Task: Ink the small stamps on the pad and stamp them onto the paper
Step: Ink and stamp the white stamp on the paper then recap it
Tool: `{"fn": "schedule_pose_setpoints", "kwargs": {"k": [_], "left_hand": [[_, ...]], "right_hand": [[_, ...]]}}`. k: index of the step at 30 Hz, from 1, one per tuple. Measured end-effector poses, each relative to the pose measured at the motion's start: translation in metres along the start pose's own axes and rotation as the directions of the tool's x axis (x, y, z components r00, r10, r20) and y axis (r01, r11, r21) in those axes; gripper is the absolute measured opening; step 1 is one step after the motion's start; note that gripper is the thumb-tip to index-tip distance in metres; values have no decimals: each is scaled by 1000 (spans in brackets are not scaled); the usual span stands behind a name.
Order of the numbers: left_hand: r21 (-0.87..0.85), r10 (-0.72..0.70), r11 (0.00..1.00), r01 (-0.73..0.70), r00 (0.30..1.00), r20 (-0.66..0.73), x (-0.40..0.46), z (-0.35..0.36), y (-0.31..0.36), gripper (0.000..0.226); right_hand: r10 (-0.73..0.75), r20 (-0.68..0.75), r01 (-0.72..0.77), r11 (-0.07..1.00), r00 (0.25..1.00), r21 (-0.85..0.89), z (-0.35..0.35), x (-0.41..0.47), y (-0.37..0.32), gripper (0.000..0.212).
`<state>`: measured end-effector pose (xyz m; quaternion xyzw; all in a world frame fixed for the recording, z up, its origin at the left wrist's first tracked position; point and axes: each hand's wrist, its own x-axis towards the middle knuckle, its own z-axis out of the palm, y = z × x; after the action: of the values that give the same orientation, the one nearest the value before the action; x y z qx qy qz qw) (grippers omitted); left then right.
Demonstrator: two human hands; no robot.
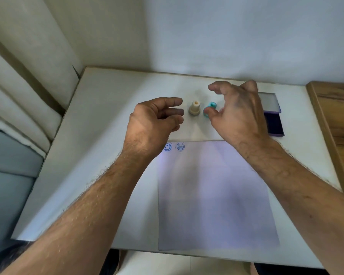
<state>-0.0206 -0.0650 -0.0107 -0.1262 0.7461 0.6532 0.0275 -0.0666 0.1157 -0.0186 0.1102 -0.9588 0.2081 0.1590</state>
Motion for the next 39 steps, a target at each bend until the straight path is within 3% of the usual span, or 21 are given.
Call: {"fn": "schedule_pose_setpoints", "kwargs": {"k": [5, 13, 15, 18, 21, 25, 35, 39], "left_hand": [[14, -3, 1000, 3, 1000, 1, 0, 0, -1, 34], [22, 7, 1000, -6, 1000, -19, -1, -1, -1, 34], [28, 19, 999, -18, 999, -35, -1, 0, -1, 35], [66, 37, 997, -34, 998, -46, -1, 0, 1, 39], [64, 6, 998, -6, 1000, -10, -2, -1, 4, 43], [74, 28, 997, -31, 999, 37, -6, 1, 8, 36], [-24, 69, 998, -66, 983, 169, -15, 6, 14, 36], [-3, 104, 994, -106, 967, 233, -19, 12, 14, 39]], "right_hand": [[-214, -6, 211, 967, 977, -141, 10, -3, -9, 45], [-222, -17, 216, 960, 975, -177, 17, -9, -9, 30], [-178, -26, 175, 981, 984, -79, 14, -9, -15, 23], [27, 5, -28, 970, 1000, 242, 4, -9, -28, 23], [226, 96, -245, 856, 969, 456, -10, -13, -38, 22], [338, 267, -429, 647, 903, 631, -18, -22, -44, 20], [519, 352, -586, 401, 779, 705, -46, -46, -48, 5], [556, 429, -617, 205, 712, 760, -46, -53, -42, 7]]}}
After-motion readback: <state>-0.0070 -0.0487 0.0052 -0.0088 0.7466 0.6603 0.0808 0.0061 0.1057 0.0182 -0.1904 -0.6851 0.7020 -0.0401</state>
